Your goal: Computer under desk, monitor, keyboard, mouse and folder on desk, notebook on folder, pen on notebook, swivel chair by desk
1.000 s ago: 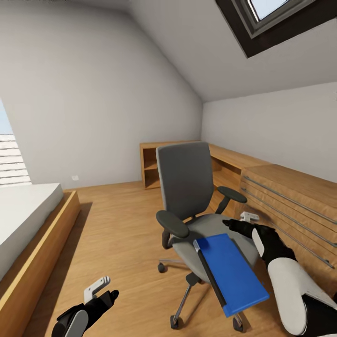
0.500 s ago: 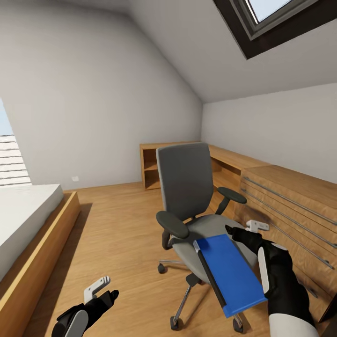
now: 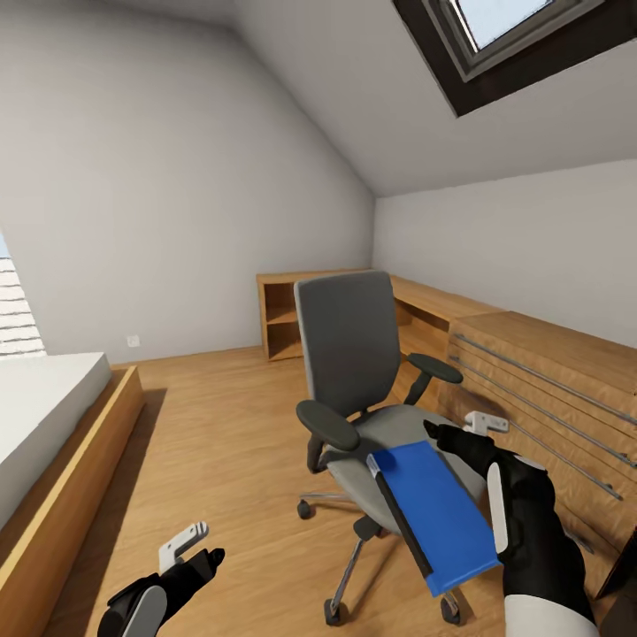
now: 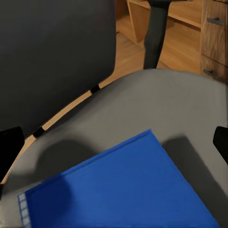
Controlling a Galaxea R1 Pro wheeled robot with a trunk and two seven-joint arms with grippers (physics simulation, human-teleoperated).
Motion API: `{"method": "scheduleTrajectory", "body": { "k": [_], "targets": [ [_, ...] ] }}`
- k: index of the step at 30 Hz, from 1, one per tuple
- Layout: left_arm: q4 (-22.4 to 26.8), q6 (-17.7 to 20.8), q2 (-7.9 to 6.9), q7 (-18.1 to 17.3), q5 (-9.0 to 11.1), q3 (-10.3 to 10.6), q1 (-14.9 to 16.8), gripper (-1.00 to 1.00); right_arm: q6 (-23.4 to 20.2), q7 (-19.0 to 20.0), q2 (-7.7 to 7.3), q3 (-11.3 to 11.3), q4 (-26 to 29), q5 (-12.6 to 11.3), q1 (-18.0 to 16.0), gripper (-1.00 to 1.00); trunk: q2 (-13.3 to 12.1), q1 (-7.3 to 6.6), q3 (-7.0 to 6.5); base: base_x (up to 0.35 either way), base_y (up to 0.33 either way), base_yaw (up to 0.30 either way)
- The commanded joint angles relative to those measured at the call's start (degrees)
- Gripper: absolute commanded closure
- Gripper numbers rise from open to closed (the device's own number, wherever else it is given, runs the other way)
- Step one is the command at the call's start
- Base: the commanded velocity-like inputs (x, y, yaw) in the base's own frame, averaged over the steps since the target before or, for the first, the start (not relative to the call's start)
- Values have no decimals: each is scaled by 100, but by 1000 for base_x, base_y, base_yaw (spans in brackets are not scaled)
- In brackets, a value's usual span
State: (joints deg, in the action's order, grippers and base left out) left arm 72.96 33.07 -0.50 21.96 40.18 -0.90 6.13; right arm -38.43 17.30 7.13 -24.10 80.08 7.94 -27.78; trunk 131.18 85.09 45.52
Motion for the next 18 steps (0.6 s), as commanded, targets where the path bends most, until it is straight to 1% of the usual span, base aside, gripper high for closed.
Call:
{"method": "scheduleTrajectory", "body": {
  "k": [1, 10, 12, 15, 18],
  "targets": [
    [7, 14, -2, 47, 60, 2, -1, -100, -21, 54, 8, -16, 3, 62, -8, -100, 3, -1, 0, 0, 298, -230],
    [7, 15, -2, 45, 60, 2, -1, -100, -15, 49, 9, -16, -109, 66, -8, -100, 3, -1, -44, 0, 301, -252],
    [7, 15, -2, 45, 60, 2, -1, -100, -15, 47, 9, -16, -155, 67, -8, -100, 3, -1, -51, -3, 229, -273],
    [7, 15, -2, 45, 60, 2, -1, -100, -15, 52, 8, -16, -190, 67, -8, -100, 3, -1, -61, -112, 97, -276],
    [7, 15, -2, 45, 65, 2, -2, -100, -11, 54, 8, -14, -201, 68, -8, -100, 3, -1, -71, -283, 45, -278]
  ]
}}
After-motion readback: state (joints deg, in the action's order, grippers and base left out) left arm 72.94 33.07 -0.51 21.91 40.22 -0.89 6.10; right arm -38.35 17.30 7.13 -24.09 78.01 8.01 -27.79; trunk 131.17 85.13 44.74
